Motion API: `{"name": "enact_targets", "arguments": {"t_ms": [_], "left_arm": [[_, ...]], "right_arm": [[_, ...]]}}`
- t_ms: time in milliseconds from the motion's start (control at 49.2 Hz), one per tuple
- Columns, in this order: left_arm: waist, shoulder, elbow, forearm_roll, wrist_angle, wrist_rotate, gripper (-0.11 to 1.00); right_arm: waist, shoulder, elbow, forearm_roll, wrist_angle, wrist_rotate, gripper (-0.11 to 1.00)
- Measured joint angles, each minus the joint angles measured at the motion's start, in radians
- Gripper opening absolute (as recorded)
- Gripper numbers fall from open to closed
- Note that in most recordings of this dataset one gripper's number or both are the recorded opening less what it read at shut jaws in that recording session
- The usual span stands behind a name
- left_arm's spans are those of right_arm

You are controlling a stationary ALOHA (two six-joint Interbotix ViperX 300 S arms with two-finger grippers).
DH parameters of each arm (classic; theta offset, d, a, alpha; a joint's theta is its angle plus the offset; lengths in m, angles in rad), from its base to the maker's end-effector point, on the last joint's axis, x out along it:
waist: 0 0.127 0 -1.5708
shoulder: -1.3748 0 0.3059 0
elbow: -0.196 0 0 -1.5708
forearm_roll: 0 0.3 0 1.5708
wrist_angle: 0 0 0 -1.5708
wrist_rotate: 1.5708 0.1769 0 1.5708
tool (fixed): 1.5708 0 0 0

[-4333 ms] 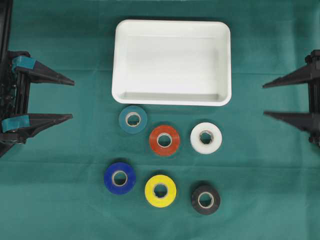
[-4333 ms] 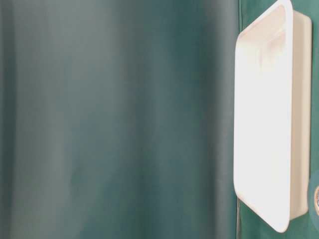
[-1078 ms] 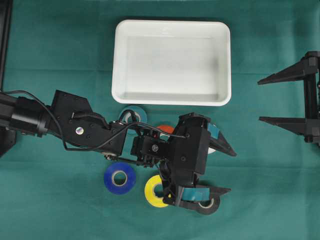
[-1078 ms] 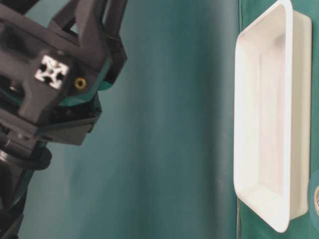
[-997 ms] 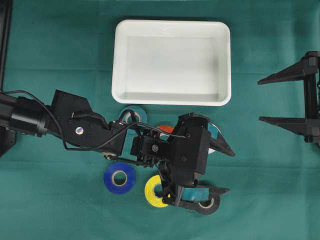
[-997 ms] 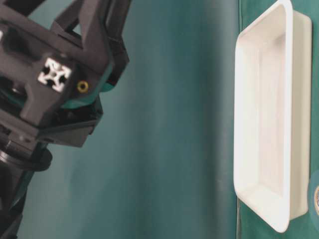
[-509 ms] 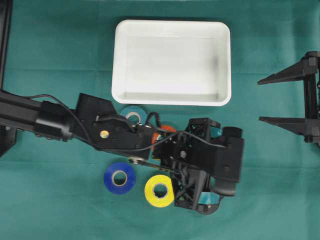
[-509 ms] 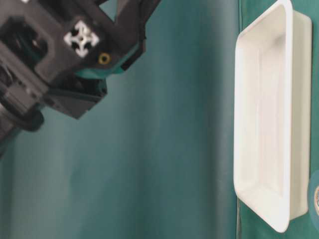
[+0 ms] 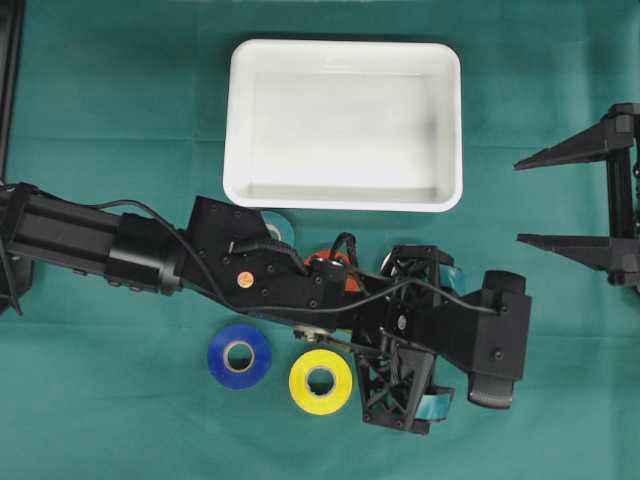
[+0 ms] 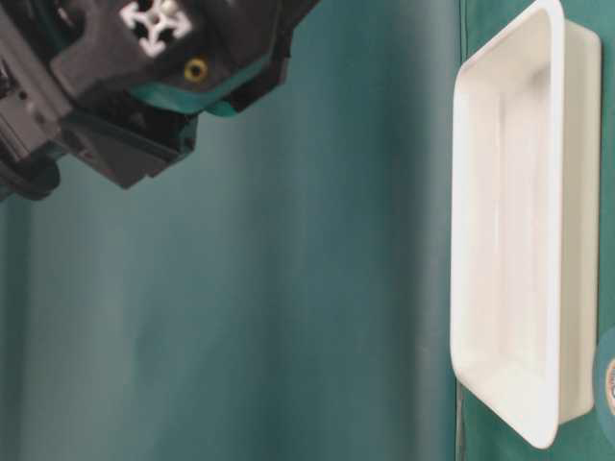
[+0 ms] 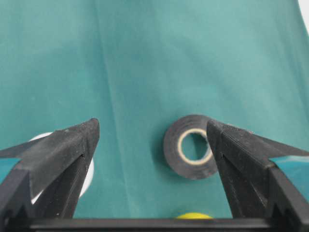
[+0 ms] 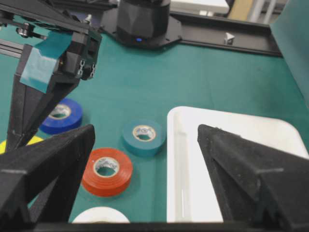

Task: Pick up the tape from a random location and place it into the white case.
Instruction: 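Lower the open left gripper around the black tape roll's rim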

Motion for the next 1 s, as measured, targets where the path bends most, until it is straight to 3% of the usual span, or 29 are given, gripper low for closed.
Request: {"name": "enact_targets", "arguments": {"t_ms": [997], "left_arm": [[-0.002,0.000,0.000,0.000,-0.002,-0.009,0.99]], "right_arm": [[0.002,0.011,0.000,0.000,-0.002,0.000,0.91]]}}
